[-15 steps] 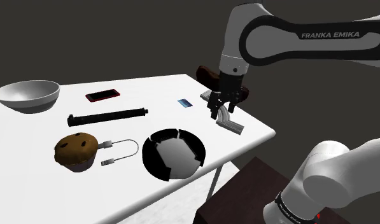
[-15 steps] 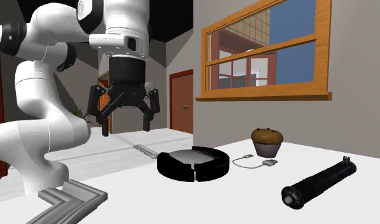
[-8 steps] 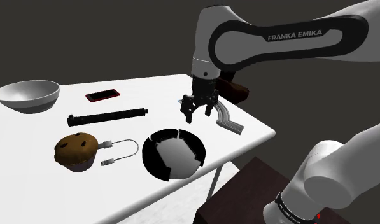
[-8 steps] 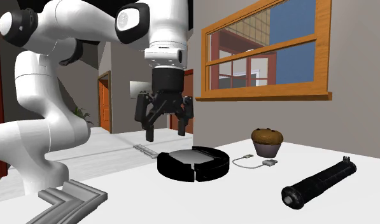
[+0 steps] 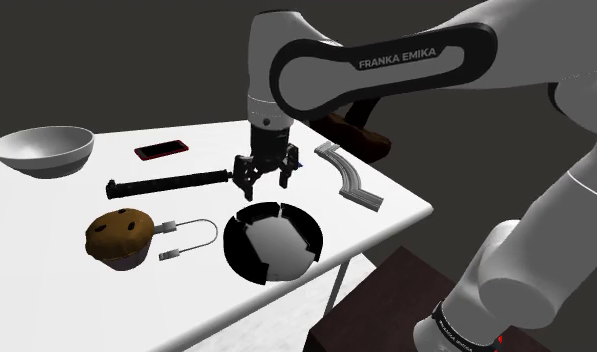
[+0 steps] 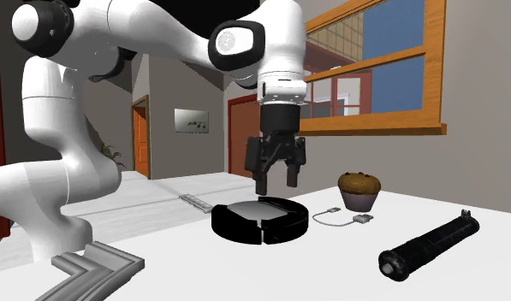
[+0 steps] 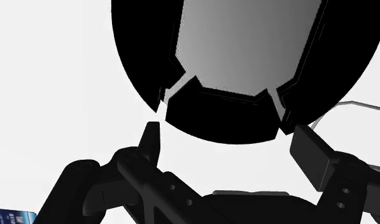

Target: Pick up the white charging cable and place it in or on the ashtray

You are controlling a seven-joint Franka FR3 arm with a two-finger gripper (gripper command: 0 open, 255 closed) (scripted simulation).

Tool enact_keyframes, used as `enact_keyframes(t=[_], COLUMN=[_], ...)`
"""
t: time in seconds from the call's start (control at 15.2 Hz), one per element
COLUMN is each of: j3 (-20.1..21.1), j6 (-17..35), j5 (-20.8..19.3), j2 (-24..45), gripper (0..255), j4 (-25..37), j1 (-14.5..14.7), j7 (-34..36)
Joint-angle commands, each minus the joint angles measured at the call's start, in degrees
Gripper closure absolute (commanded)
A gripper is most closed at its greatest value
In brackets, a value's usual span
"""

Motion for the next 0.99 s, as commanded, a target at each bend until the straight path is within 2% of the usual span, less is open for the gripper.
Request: enact_keyframes(t=[0.0, 0.46, 0.73, 0.92], j3=[1.34, 3.92, 3.86, 3.15], j6=[0.67, -0.59, -3.4, -6.76], j5=[-1.9, -10.0, -14.71, -17.91], j2=[4.58, 20.76, 30.71, 38.84], gripper=[0, 0, 0, 0], j4=[3.79, 20.05, 32.07, 43.32], j1=[0.6, 5.53, 10.21, 14.65], j7=[2.35, 10.32, 13.65, 15.16])
